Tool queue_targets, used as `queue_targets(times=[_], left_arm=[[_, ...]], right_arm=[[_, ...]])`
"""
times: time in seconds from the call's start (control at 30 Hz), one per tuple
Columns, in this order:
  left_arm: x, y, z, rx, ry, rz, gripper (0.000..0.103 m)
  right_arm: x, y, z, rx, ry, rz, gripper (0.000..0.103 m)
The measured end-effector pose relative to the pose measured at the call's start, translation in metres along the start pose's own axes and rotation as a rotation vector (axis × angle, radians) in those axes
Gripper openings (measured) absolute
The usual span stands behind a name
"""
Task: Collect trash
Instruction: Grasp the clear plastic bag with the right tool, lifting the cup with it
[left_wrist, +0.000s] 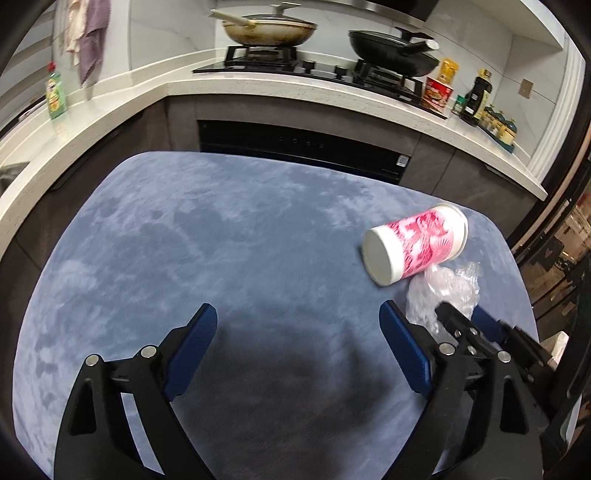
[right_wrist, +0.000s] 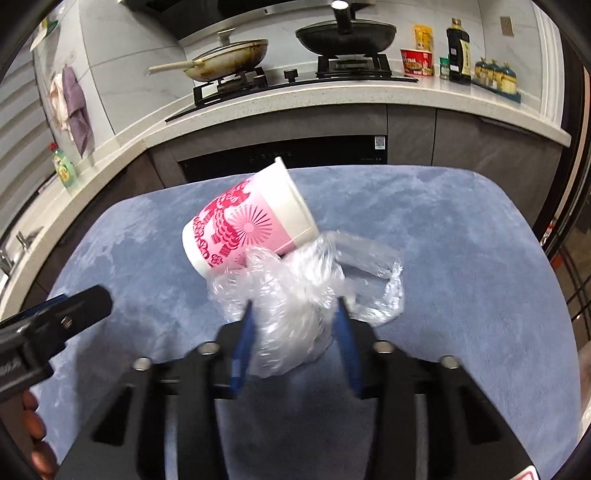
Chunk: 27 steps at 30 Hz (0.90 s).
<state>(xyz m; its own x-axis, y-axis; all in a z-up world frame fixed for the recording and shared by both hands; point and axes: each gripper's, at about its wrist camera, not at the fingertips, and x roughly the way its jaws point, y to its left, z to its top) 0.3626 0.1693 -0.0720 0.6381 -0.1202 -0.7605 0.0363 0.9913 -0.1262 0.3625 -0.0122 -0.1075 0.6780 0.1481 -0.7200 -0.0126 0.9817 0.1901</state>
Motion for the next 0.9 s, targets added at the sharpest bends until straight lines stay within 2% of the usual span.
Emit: queue_targets(times=[0.03, 0.13, 0.3, 0.47, 0.57, 0.67, 0.8, 0.9], left_arm=[[0.002, -0.003, 0.001, 0.005, 0.001, -0.004, 0.085], [0.011, -0.017, 0.004, 0.023, 0.006, -0.021, 0.085], [0.022, -0.034, 0.006, 0.043, 0.016, -0.039, 0.085], [0.033, -0.041, 0.015, 0.05, 0.015, -0.044, 0.085], [0.04, -0.045, 0.023, 0.054, 0.014, -0.059, 0.086], [0.047, -0.05, 0.027, 0.076, 0.011, -0.083, 0.092], [0.055, -0.058, 0.028, 0.1, 0.019, -0.122, 0.093], [0.06, -0.056, 0.026, 0.094, 0.04, -0.165, 0.094]], right_arm=[[-0.002, -0.002, -0.001, -0.003, 0.0, 0.0, 0.023], [-0.01, -0.01, 0.0, -0.008, -0.023, -0.017, 0.018], [-0.024, -0.037, 0.021, 0.051, -0.094, -0.037, 0.018], [-0.014, -0.054, 0.053, 0.062, -0.132, -0.063, 0.018], [0.002, -0.056, 0.07, 0.055, -0.122, -0.046, 0.018], [0.02, -0.055, 0.079, 0.043, -0.098, -0.023, 0.018], [0.03, -0.046, 0.073, 0.014, -0.066, 0.014, 0.018], [0.03, -0.052, 0.064, 0.049, -0.043, 0.06, 0.018]])
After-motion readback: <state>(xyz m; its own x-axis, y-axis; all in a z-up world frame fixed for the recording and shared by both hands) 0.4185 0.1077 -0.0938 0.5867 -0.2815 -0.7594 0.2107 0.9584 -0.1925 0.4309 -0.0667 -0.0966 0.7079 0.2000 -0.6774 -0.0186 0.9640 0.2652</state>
